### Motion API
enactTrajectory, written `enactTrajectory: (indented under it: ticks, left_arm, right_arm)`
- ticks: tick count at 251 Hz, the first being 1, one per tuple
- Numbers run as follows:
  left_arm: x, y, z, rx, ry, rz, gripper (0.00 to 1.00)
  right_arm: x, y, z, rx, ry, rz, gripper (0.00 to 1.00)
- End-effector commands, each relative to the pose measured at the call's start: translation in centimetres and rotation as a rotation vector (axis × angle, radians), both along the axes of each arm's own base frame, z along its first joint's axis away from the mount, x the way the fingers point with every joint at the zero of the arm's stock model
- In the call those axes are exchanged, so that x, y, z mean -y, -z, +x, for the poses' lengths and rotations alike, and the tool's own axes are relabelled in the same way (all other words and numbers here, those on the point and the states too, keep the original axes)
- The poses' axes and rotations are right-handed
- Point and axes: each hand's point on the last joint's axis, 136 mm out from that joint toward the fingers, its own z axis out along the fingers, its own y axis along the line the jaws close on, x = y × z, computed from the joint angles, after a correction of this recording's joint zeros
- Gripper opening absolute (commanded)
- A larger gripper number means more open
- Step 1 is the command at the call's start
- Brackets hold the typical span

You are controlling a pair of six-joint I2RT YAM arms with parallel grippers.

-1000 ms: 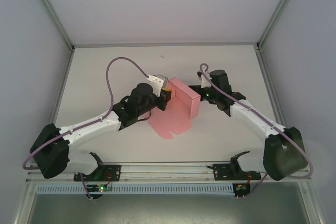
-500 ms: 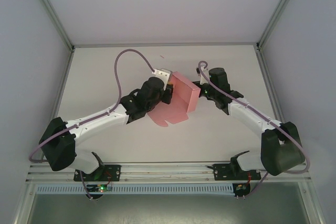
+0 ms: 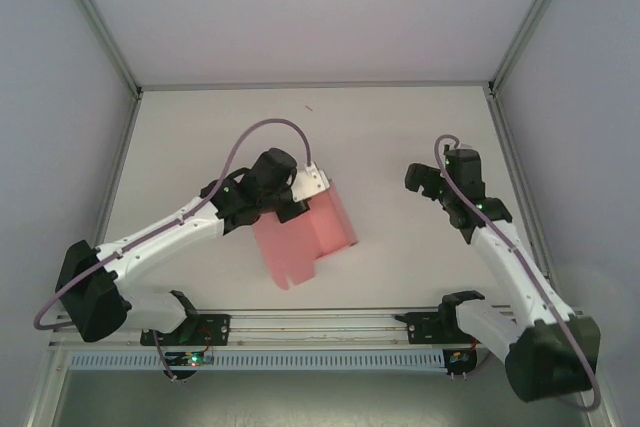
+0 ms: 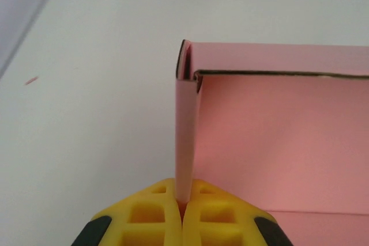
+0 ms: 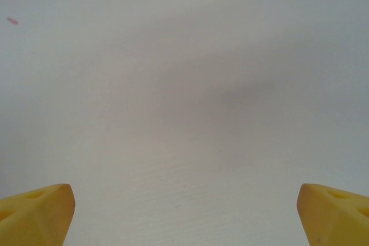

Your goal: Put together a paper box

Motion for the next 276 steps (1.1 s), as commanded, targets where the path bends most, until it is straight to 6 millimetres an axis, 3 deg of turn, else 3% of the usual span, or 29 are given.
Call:
enactTrajectory:
  ticks: [1,27,56,93,101,131,152,157,159,203,224,241,252,276]
  left_arm:
    - [-1.1,3.2,-3.1,-0.084,0.328,0.263,0.00]
    - [-0.5,4.8,-4.0,-0.161,0.483,0.347,0.00]
    - [0.8,6.3,-3.3,-0.145,0.605,0.405,0.00]
    - [2.4,8.3,-2.0,-0.185,0.635,0.446,0.00]
    - [2.8,8.8,-1.7,-0.192,0.637,0.455,0.05]
    - [4.2,9.1,0.0,-0.203,0.591,0.475,0.45]
    - [5.4,6.9,0.5,-0.210,0.553,0.424,0.76]
    - [5.6,6.2,0.5,-0.204,0.549,0.406,0.96]
    - [5.7,5.9,0.5,-0.201,0.550,0.399,0.99]
    - [7.8,-2.2,0.6,0.000,0.486,0.154,1.00]
    - [7.8,-7.6,2.4,0.113,0.281,-0.013,1.00]
    - [5.7,-10.9,4.4,0.150,0.042,-0.139,1.00]
    - [3.4,-12.3,5.9,0.161,-0.138,-0.213,1.00]
    - [-5.1,-13.3,9.3,0.163,-0.611,-0.365,1.00]
  right_arm:
    - [0.9,-1.5,-0.9,0.048,0.021,-0.031,0.98]
    - [0.5,-2.3,-1.5,0.081,-0.003,-0.017,0.98]
    - [0.6,-2.5,-2.0,0.079,-0.001,-0.013,0.98]
    - [1.0,-1.9,-2.3,0.059,0.016,-0.032,0.98]
    - [1.1,-1.7,-2.4,0.054,0.019,-0.035,0.98]
    - [1.1,-1.8,-2.4,0.052,0.009,-0.044,0.98]
    - [0.7,-2.1,-2.3,0.056,-0.017,-0.047,0.98]
    - [0.6,-2.2,-2.2,0.060,-0.030,-0.046,0.98]
    - [0.5,-2.3,-2.2,0.063,-0.033,-0.046,0.98]
    - [-2.8,-4.0,-0.9,0.161,-0.252,-0.030,0.98]
    - [-6.8,-5.8,-0.7,0.268,-0.509,0.006,0.98]
    - [-11.0,-8.3,-1.5,0.402,-0.768,0.085,0.98]
    - [-14.1,-9.6,-3.2,0.504,-1.002,0.108,0.98]
    - [-18.1,-9.1,-5.1,0.586,-1.333,-0.072,0.98]
